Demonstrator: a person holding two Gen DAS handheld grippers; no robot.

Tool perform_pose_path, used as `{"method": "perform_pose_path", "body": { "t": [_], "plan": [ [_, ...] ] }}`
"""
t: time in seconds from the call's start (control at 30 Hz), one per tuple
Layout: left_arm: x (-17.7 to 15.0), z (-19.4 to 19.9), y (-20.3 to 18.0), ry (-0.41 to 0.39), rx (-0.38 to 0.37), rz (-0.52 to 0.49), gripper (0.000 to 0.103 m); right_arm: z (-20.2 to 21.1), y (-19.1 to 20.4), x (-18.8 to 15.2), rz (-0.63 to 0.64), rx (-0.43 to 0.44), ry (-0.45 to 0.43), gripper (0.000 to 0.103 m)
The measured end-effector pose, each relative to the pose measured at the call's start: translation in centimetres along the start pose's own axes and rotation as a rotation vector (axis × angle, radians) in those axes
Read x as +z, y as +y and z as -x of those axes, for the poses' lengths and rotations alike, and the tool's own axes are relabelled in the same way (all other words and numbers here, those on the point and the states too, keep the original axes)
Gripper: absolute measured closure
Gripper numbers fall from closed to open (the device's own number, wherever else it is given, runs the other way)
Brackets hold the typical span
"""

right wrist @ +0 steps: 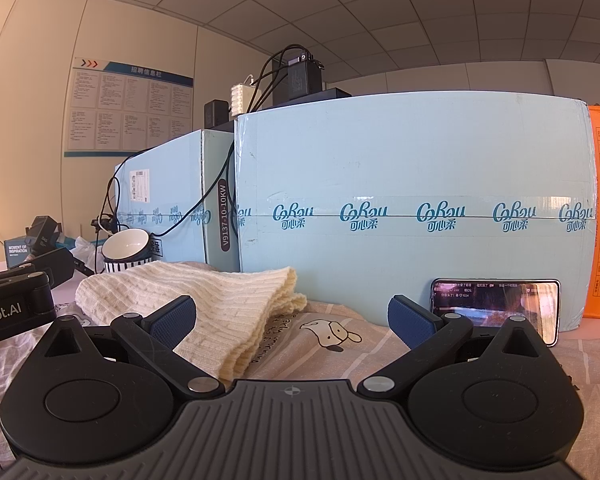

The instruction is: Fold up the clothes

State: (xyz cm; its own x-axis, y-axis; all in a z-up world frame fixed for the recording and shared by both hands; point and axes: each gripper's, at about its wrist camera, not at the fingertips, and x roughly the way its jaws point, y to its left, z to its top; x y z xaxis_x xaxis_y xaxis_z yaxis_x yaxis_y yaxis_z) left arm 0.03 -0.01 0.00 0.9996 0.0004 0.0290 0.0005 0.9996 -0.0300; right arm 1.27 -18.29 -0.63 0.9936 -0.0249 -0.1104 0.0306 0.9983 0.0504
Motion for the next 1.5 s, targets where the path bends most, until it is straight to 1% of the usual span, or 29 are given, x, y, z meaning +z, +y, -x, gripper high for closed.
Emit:
{"method": "perform_pose_path", "body": {
  "t": [0.3,0.53,0.67,0.83,1.03,1.17,1.33,1.5],
  "plan": [
    [0.0,0.1,0.0,0.0,0.0,-0.003,0.0,0.0,0.0,0.0,0.0,0.0,0.0,0.0],
    [0.0,0.2,0.2,-0.019,0.009,0.011,0.0,0.0,0.0,0.0,-0.002,-0.001,-0.003,0.0],
    [0.0,0.4,-0.1,-0.031,0.018,-0.005,0.0,-0.5,-0.3,-0.1,-0.013,-0.002,-0.008,0.0],
    [0.0,0.3,-0.2,-0.026,0.016,-0.018,0.0,0.2,-0.2,0.0,-0.013,-0.008,-0.015,0.0],
    [-0.1,0.1,0.4,-0.011,0.0,0.016,0.0,0.6,-0.2,0.1,-0.01,-0.02,-0.037,0.0],
    [0.1,0.2,1.0,-0.02,0.033,0.053,0.0,0.9,-0.1,0.2,-0.009,-0.028,-0.052,0.0],
    [0.2,0.2,1.4,-0.021,0.011,0.075,0.0,1.3,-0.1,0.3,-0.011,-0.034,-0.06,0.0],
    [0.3,0.3,1.7,-0.029,-0.03,0.099,0.0,1.8,0.0,0.7,-0.033,-0.03,-0.06,0.0]
  ]
}}
